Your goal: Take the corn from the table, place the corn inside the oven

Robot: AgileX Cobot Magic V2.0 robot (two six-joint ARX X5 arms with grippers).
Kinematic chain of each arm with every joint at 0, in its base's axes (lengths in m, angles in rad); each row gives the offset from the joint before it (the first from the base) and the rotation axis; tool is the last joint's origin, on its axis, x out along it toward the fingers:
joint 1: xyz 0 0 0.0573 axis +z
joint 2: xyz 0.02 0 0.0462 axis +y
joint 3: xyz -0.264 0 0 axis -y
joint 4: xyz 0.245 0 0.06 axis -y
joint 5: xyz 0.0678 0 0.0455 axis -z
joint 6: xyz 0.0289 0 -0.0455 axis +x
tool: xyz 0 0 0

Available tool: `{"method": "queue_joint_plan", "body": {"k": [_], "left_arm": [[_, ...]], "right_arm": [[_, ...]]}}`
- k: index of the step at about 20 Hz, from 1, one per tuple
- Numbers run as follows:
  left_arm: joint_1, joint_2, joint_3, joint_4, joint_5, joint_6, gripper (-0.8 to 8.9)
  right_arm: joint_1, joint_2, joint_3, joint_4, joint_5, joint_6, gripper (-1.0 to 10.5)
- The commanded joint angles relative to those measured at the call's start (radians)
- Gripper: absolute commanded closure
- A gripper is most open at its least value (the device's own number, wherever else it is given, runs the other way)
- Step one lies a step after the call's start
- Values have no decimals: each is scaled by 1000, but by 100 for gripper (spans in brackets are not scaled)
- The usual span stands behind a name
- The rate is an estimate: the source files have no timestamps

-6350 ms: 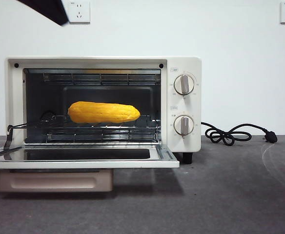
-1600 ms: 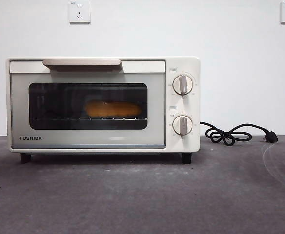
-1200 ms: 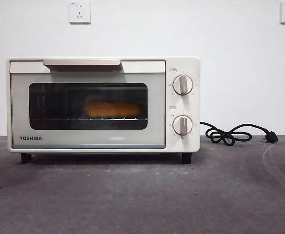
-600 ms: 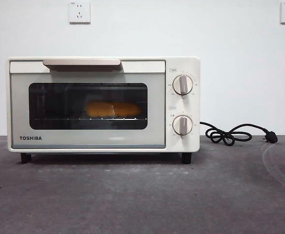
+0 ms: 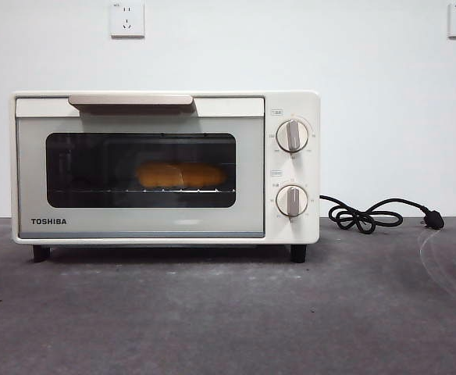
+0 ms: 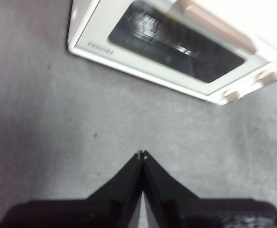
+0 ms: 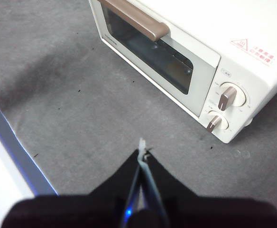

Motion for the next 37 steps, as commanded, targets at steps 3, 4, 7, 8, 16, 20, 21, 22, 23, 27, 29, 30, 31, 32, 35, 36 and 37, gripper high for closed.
{"method": "queue_joint_plan", "body": {"k": [3, 4, 7, 8, 16, 20, 21, 22, 23, 27, 29, 30, 31, 32, 35, 36, 37], "left_arm": [[-71, -77, -4, 23, -116, 11, 817], [-93, -109, -4, 33, -162, 10, 817], [-162, -204, -7, 122, -222, 10, 817], [-193, -235, -14, 203, -255, 14, 817], [-301, -411, -397, 985, -317, 286, 817], [-307, -422, -537, 992, -363, 393, 818], [-307, -422, -560, 979, -377, 402, 817], [-307, -422, -584, 964, -391, 407, 817], [-306, -422, -607, 954, -408, 408, 818], [-306, -422, -679, 922, -447, 408, 818], [-306, -422, -684, 837, -450, 410, 817], [-306, -422, -684, 800, -452, 410, 817], [-305, -422, -684, 774, -462, 410, 817], [-304, -422, -684, 780, -465, 409, 817], [-297, -422, -684, 779, -466, 410, 817], [-295, -422, -684, 779, -466, 410, 817], [-293, -422, -684, 779, -465, 410, 817]], "right_arm": [[-1, 2, -1, 3, 1, -6, 946], [-1, 2, -1, 3, 1, -6, 946], [-1, 2, -1, 3, 1, -6, 946], [-1, 2, -1, 3, 1, -6, 946], [-1, 2, -1, 3, 1, -6, 946], [-1, 2, -1, 3, 1, -6, 946], [-1, 2, -1, 3, 0, -6, 946], [-1, 2, -1, 3, 1, -6, 946], [-1, 2, -1, 3, 3, -6, 946], [-1, 2, -1, 3, 15, -6, 946], [-1, 2, -1, 3, 15, -6, 946], [-1, 2, -1, 3, 16, -6, 946], [-1, 2, -1, 3, 15, -6, 946], [-1, 2, -1, 3, 16, -6, 946], [-1, 2, -1, 3, 15, -6, 946], [-1, 2, -1, 4, 16, -6, 946], [-1, 2, -1, 3, 16, -6, 946]]}}
